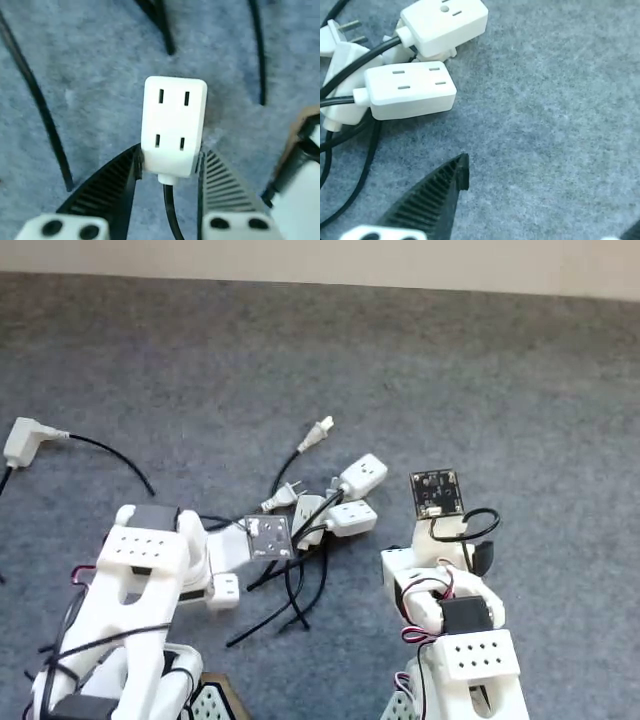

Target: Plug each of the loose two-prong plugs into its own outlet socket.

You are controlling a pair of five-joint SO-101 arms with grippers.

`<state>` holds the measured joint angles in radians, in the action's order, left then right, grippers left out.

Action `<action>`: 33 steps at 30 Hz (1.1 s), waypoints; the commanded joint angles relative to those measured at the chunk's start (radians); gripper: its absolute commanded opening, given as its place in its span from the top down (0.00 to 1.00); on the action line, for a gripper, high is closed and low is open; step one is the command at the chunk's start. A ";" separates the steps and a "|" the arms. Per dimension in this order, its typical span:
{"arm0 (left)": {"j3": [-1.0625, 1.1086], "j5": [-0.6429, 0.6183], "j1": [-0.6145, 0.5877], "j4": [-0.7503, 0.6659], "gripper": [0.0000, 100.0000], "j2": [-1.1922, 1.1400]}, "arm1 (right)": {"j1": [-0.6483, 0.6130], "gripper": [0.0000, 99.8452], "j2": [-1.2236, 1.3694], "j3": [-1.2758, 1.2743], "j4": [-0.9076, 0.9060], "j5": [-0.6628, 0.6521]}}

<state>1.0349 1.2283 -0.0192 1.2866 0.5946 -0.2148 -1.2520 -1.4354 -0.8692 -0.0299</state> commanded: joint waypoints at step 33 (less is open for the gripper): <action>-0.259 -0.160 0.019 -0.160 0.79 -0.326 | 0.004 0.51 -0.013 0.007 0.016 -0.012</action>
<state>0.7848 1.0717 -0.0176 1.1285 0.2555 -0.2148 -1.2520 -1.4354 -0.8692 -0.0299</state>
